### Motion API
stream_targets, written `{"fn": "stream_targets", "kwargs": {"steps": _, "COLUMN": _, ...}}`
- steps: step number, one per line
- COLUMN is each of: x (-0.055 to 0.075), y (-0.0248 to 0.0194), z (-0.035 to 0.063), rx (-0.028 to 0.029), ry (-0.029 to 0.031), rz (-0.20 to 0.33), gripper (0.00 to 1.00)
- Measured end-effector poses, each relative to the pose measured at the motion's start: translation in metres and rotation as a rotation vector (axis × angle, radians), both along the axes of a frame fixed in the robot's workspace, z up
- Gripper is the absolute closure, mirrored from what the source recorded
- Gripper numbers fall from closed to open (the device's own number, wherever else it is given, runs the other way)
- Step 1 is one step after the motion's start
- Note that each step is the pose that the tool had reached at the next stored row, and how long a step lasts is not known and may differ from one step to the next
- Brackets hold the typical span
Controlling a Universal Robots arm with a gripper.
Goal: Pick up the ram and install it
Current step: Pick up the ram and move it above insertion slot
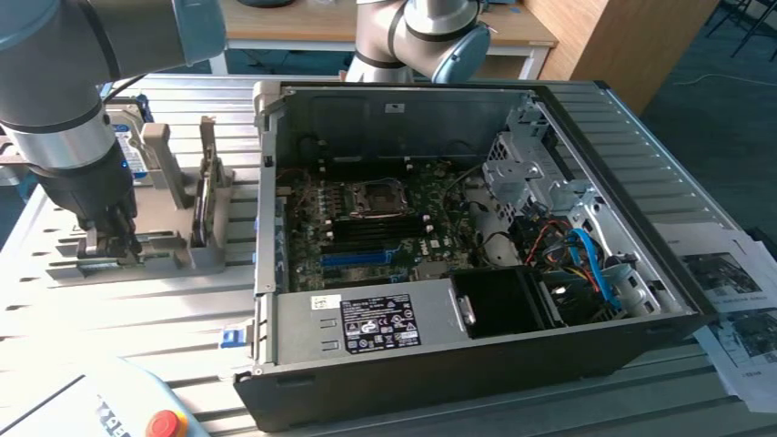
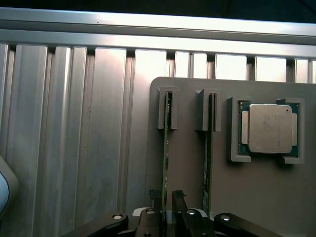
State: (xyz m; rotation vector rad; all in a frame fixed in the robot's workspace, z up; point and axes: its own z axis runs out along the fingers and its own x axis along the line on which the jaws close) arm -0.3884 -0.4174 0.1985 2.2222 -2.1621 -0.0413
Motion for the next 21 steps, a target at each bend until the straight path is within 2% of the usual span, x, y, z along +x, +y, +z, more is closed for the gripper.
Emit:
{"fn": "stream_targets", "kwargs": {"steps": 17, "x": 0.0000, "y": 0.0000, "z": 0.0000, "rx": 0.0000, "ry": 0.0000, "rz": -0.005, "gripper": 0.77}}
{"fn": "stream_targets", "kwargs": {"steps": 18, "x": 0.0000, "y": 0.0000, "z": 0.0000, "rx": 0.0000, "ry": 0.0000, "rz": -0.005, "gripper": 0.78}}
{"fn": "stream_targets", "kwargs": {"steps": 19, "x": 0.0000, "y": 0.0000, "z": 0.0000, "rx": 0.0000, "ry": 0.0000, "rz": -0.005, "gripper": 0.85}}
{"fn": "stream_targets", "kwargs": {"steps": 21, "x": 0.0000, "y": 0.0000, "z": 0.0000, "rx": 0.0000, "ry": 0.0000, "rz": -0.005, "gripper": 0.88}}
